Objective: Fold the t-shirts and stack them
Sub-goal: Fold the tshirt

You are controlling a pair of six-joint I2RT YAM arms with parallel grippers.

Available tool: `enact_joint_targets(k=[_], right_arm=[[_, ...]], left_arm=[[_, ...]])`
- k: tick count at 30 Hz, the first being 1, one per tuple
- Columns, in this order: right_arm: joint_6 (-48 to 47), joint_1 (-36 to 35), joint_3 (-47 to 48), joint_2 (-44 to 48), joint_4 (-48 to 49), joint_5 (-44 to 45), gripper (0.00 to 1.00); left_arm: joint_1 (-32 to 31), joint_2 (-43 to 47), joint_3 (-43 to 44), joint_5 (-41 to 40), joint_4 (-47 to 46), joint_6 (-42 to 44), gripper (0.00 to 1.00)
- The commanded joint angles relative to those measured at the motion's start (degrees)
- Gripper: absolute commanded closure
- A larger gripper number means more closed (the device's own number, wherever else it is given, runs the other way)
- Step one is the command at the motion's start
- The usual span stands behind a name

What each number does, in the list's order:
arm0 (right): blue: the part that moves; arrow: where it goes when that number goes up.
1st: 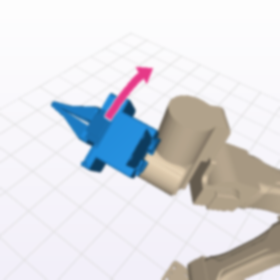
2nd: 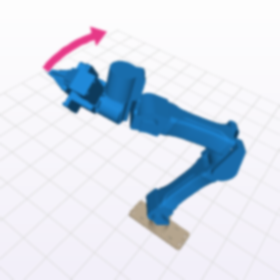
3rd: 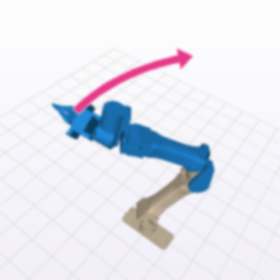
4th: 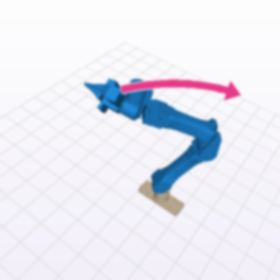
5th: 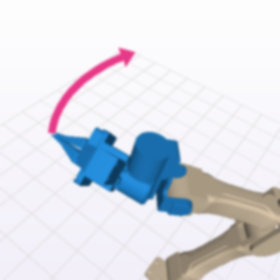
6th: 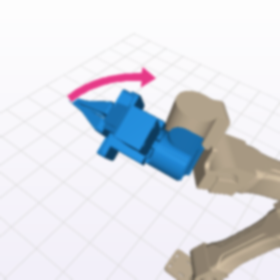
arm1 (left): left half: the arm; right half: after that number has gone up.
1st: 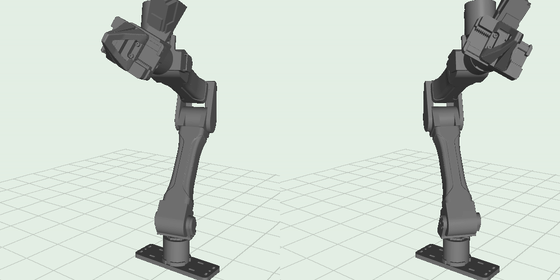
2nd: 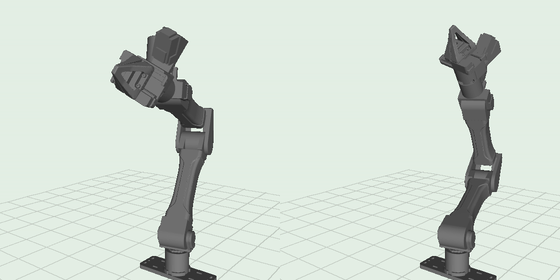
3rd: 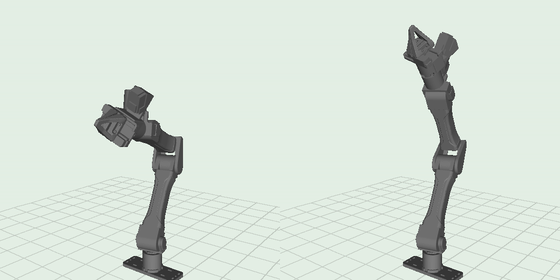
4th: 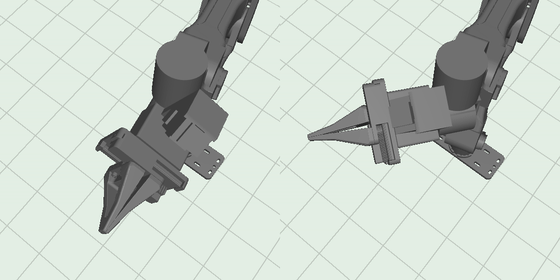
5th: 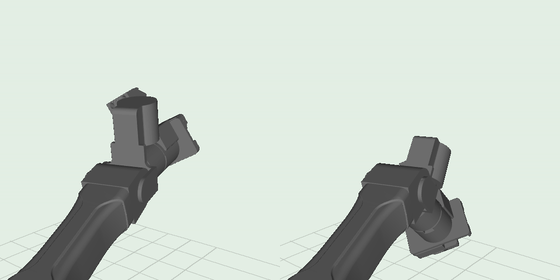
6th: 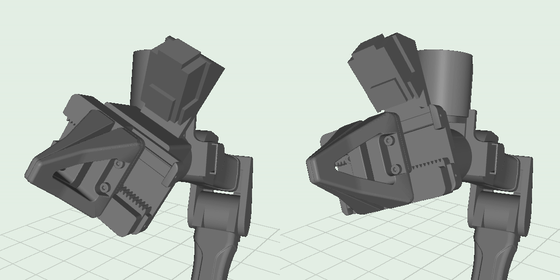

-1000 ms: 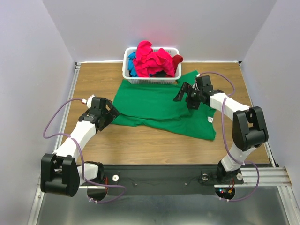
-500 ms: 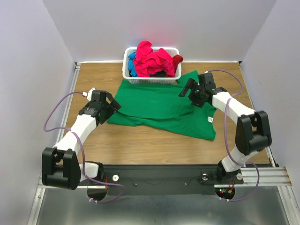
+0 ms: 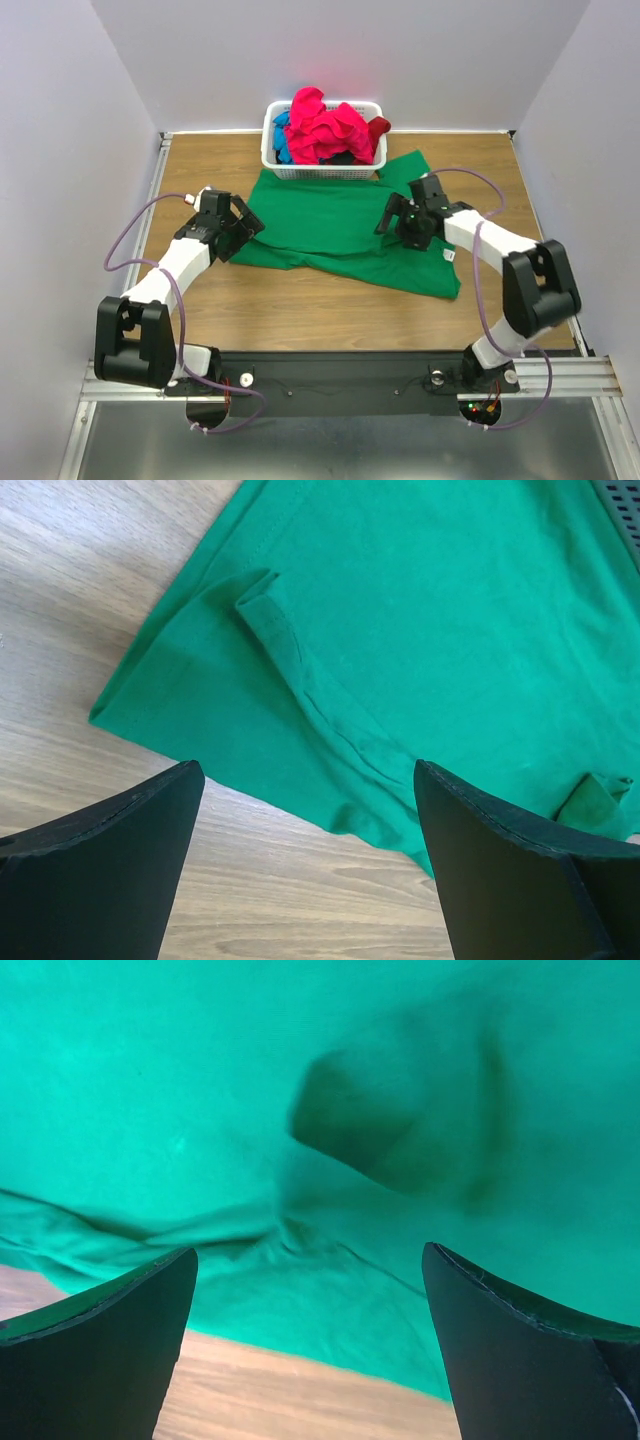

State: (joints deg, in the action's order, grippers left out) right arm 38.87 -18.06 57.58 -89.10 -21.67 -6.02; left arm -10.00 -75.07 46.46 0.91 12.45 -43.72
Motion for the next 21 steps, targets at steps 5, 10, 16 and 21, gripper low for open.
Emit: enact_joint_targets(k=[5, 10, 16, 21], right_arm=[[2.26, -2.33, 12.63, -10.91, 1.54, 4.26, 0.00], [0.95, -2.33, 18.26, -13.82, 1.54, 5.50, 0.00], [-0.20, -2.33, 4.50, 0.01, 1.28, 5.67, 0.00], [1.29, -2.24, -13.24, 14.81, 0.41, 7.42, 0.00]], left_arm=[[0.24, 3.17, 0.48, -0.47, 0.56, 0.48, 0.02], [0.24, 3.44, 0.83, -0.47, 0.39, 0.31, 0.02], [0.24, 1.24, 1.00, 1.46, -2.33, 1.01, 0.02], [-0.54, -3.66, 1.96, 5.59, -8.13, 1.10, 0.02]])
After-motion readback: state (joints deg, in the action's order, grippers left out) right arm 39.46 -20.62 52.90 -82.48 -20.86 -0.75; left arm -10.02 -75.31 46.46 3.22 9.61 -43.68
